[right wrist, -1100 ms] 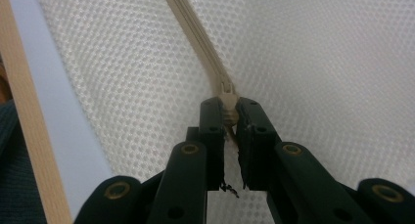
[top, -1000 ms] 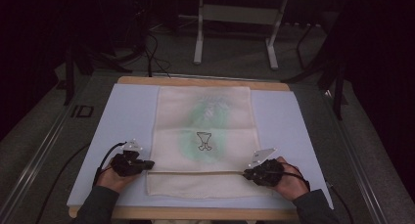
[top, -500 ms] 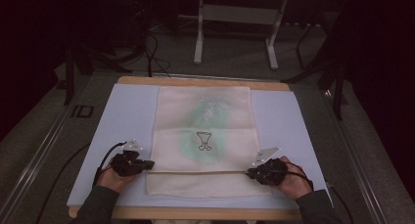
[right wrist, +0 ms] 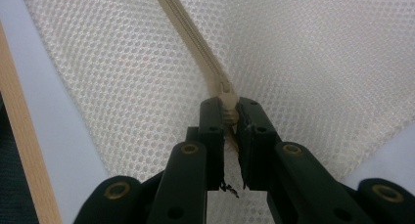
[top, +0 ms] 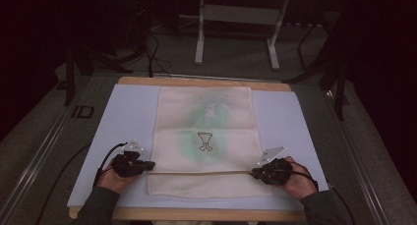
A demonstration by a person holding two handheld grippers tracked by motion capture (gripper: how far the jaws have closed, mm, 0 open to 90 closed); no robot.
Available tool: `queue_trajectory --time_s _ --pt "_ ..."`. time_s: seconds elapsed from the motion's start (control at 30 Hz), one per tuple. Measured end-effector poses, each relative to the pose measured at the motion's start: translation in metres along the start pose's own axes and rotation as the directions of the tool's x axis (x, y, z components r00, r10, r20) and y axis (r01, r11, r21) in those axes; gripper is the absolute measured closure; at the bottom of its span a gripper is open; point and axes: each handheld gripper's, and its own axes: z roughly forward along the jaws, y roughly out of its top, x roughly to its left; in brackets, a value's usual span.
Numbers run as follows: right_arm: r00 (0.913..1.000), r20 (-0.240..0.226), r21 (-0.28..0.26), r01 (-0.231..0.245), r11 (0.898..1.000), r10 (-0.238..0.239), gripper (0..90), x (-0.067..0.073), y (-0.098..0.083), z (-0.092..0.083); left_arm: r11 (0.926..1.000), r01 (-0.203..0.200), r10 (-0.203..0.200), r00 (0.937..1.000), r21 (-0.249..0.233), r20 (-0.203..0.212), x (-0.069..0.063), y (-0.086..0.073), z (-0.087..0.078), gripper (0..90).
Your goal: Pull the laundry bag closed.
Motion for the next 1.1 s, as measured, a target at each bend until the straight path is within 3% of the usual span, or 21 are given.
queue_trajectory --time_s 0.63,0.73,0.93,1.0,1.03,1.07,1.1 --pt "0.9999 -0.016 -0.004 -0.004 1.0 0.004 81.9 -0.005 -0.005 -0.006 1.0 0.0 0.0 1.0 0.001 -0.002 0.0 0.0 0.0 90.0" --pt "1.0 0.001 0.016 -0.006 1.0 0.006 81.9 -0.006 -0.007 -0.006 1.0 0.001 -0.001 1.0 0.0 -0.001 0.0 0.0 0.0 90.0" --pt "0.9971 0.03 0.007 -0.07 0.998 0.07 81.9 -0.014 -0.028 -0.018 1.0 0.004 -0.004 1.0 0.0 -0.001 0.0 0.0 0.0 90.0" --pt "0.9963 0.012 -0.015 -0.085 0.996 0.085 81.8 -0.016 -0.035 -0.021 1.0 0.005 -0.005 1.0 0.0 -0.001 0.0 0.0 0.0 90.0" --pt "0.9958 0.017 -0.01 -0.09 0.996 0.09 81.7 -0.016 -0.037 -0.022 1.0 0.005 -0.005 1.0 -0.001 -0.002 0.0 0.0 0.0 90.0" --pt "0.9947 0.053 0.018 -0.089 0.996 0.088 90.0 -0.016 -0.039 -0.022 1.0 0.005 -0.005 1.0 -0.001 -0.003 0.0 0.0 0.0 90.0" --pt "0.9894 0.115 0.058 -0.097 0.994 0.089 90.0 -0.018 -0.043 -0.022 1.0 0.005 -0.005 1.0 -0.001 -0.003 0.0 0.0 0.0 90.0"
